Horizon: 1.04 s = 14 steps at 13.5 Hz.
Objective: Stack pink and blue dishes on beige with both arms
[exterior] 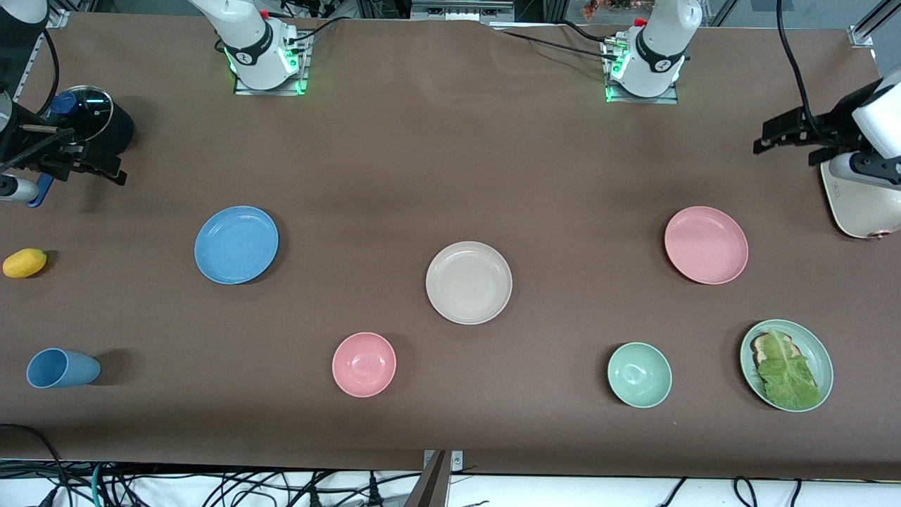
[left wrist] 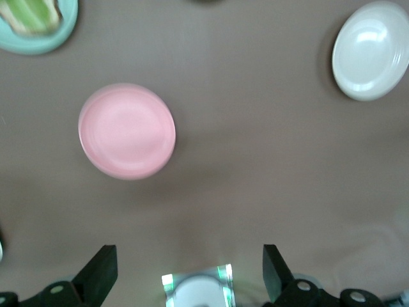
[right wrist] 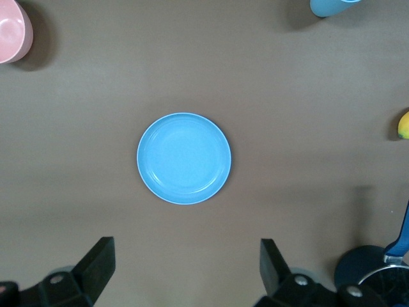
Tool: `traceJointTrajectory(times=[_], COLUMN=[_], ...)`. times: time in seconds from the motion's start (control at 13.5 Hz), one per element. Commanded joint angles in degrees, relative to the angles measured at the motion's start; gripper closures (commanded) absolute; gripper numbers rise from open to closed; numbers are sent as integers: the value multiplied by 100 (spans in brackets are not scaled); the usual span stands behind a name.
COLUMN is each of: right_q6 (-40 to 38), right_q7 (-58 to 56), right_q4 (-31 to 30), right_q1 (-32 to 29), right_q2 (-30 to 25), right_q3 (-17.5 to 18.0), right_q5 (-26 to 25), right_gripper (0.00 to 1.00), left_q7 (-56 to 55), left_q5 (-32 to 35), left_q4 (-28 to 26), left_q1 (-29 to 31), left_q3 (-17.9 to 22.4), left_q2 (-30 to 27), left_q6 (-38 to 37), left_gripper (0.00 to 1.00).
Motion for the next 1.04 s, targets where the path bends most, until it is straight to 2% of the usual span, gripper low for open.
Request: traceJointTrajectory(times=[0.0, 0.3, 0.52, 0.81, 0.96], right_q6=[-25, -34, -43, -43, -43], right_q7=[-100, -109, -109, -109, -109], right_q4=[-40, -40, -40, -40, -40], right_q1=[-45, -45, -45, -45, -45], right_q2=[-77, -77, -77, -77, -77], right_q3=[16, 16, 16, 16, 16], right_q5=[-15, -15, -15, -15, -15], right_gripper=[0, 0, 0, 0, 0], left_q7=[36, -43, -813, -851, -851], left_q5=[118, 39, 39, 83, 144], left_q4=[-56, 32, 15, -82, -73], left_q1=[-306, -149, -201, -140, -88], left_q3=[278, 305, 95, 24, -169], left_q2=[54, 178, 2, -68, -68], left_q6=[-395, -450, -424, -222, -178], left_gripper=[0, 0, 0, 0, 0])
